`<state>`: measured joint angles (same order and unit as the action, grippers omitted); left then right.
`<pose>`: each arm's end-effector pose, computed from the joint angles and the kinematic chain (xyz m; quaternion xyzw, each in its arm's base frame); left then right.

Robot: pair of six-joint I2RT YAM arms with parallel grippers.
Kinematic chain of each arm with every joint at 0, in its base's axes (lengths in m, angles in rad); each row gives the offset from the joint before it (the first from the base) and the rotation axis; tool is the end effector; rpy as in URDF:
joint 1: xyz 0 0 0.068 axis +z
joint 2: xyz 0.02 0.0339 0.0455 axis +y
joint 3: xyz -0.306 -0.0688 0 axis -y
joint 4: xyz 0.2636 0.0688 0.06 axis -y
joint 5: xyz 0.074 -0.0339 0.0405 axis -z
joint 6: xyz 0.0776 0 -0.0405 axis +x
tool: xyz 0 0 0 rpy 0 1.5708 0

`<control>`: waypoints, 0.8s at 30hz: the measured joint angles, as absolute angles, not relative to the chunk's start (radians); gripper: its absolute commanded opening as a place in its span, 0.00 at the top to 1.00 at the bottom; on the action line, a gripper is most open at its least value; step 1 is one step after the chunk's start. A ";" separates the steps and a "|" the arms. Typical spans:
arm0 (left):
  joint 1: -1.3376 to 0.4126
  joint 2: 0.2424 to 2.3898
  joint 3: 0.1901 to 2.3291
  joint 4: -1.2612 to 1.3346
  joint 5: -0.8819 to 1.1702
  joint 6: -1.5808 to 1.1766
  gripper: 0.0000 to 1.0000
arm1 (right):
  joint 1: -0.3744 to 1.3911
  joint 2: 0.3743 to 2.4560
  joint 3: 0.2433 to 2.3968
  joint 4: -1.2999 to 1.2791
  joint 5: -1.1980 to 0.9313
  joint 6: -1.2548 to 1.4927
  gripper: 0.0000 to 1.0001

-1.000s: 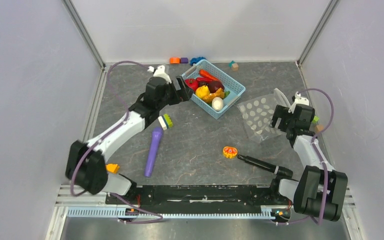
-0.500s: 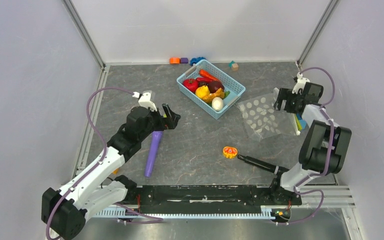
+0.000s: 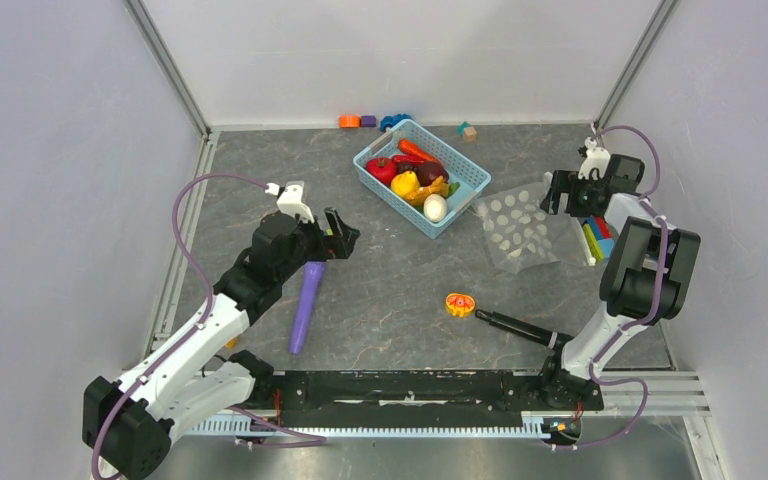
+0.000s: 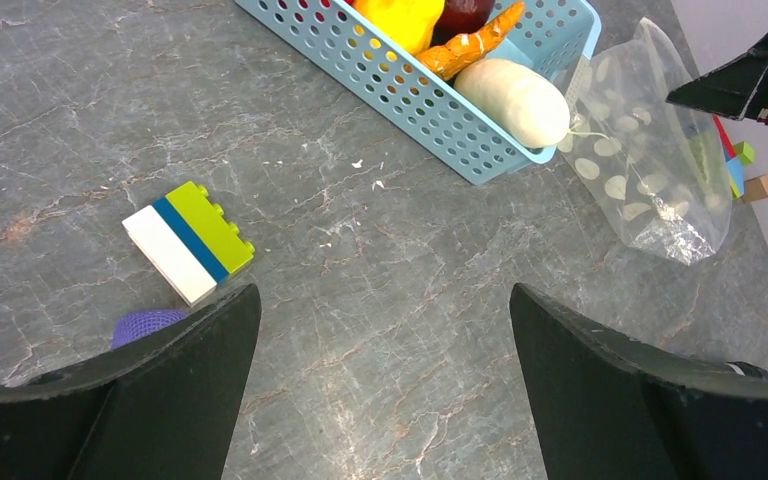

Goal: Place the food in the zip-top bag and seal the zipper
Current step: Pick up the zipper food storage bag at the center of the board.

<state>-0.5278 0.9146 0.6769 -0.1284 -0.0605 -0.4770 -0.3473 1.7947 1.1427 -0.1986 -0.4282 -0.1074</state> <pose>0.2141 -0.1194 0.2980 0.0038 0.8238 -0.2509 0.5083 0.4146 -0.1158 0.1909 0.0351 0.9169 0.1161 0.3803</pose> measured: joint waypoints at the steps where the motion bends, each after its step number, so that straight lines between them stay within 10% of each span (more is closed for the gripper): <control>1: -0.528 0.915 0.677 -0.128 -0.062 -0.477 0.00 | -0.347 1.795 1.143 -0.199 -0.428 -0.112 0.02; 19: -0.528 0.915 0.677 -0.128 -0.077 -0.476 0.00 | -0.369 1.850 1.191 -0.205 -0.476 -0.218 0.02; 24: -0.528 0.915 0.677 -0.128 -0.089 -0.476 0.00 | -0.368 1.855 1.191 -0.203 -0.490 -0.211 0.40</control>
<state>-0.5278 0.9154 0.6765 -0.1280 -0.0891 -0.4759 -0.3683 1.8545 1.1912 -0.2031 -0.4900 -0.2108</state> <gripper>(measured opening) 0.994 0.830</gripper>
